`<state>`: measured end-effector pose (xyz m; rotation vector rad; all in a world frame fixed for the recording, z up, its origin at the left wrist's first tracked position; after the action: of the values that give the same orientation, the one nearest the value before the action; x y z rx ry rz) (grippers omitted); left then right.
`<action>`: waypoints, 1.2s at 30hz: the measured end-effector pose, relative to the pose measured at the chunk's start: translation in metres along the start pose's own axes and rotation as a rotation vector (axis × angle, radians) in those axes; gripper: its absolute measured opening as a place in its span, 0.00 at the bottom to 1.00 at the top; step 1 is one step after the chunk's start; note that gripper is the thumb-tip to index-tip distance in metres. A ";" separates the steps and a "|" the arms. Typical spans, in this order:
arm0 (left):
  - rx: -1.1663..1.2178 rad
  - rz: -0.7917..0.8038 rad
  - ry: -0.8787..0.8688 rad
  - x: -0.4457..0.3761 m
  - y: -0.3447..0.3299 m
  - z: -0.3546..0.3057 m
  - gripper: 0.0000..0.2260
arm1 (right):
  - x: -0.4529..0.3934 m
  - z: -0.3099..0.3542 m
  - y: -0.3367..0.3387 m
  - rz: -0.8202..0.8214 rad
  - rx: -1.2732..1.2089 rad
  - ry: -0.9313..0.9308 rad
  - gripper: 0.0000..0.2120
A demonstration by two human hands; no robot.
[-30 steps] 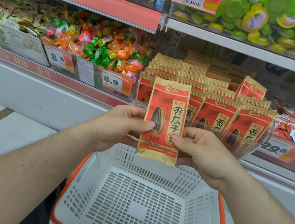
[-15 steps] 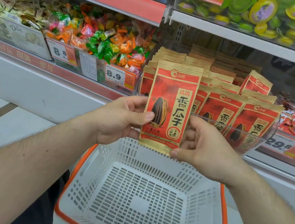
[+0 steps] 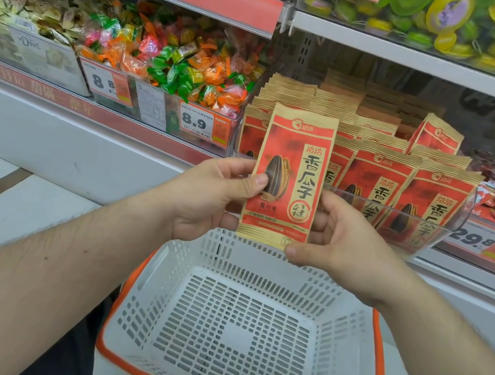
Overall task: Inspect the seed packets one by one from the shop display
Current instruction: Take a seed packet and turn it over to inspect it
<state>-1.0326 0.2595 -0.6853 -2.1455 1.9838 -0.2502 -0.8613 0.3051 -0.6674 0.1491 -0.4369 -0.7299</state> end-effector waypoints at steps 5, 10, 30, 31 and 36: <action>0.026 0.005 0.062 0.003 -0.004 -0.009 0.22 | 0.007 0.009 -0.005 0.220 -0.387 -0.072 0.21; 0.118 0.066 0.156 0.008 -0.005 -0.021 0.22 | 0.014 0.022 -0.009 0.276 -0.514 -0.087 0.15; 0.208 0.038 0.344 0.009 -0.005 -0.005 0.17 | 0.008 0.009 -0.012 0.215 -0.611 -0.284 0.12; 0.114 0.032 0.335 0.009 -0.005 -0.002 0.14 | 0.008 0.008 -0.013 0.194 -0.534 -0.269 0.14; -0.239 -0.001 0.272 0.010 -0.005 0.012 0.09 | 0.009 0.005 -0.029 0.009 0.036 -0.215 0.25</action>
<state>-1.0236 0.2503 -0.6952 -2.3665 2.2629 -0.3363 -0.8754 0.2778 -0.6681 0.1023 -0.6559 -0.7328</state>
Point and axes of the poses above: each hand's wrist, its own x-axis away from the middle knuckle, its own y-axis out of the back of the hand, z = x × y, the point moved 4 cm from there along -x, towards the middle knuckle, and after that the axes turned 11 degrees about -y, right-handed, at the moved point
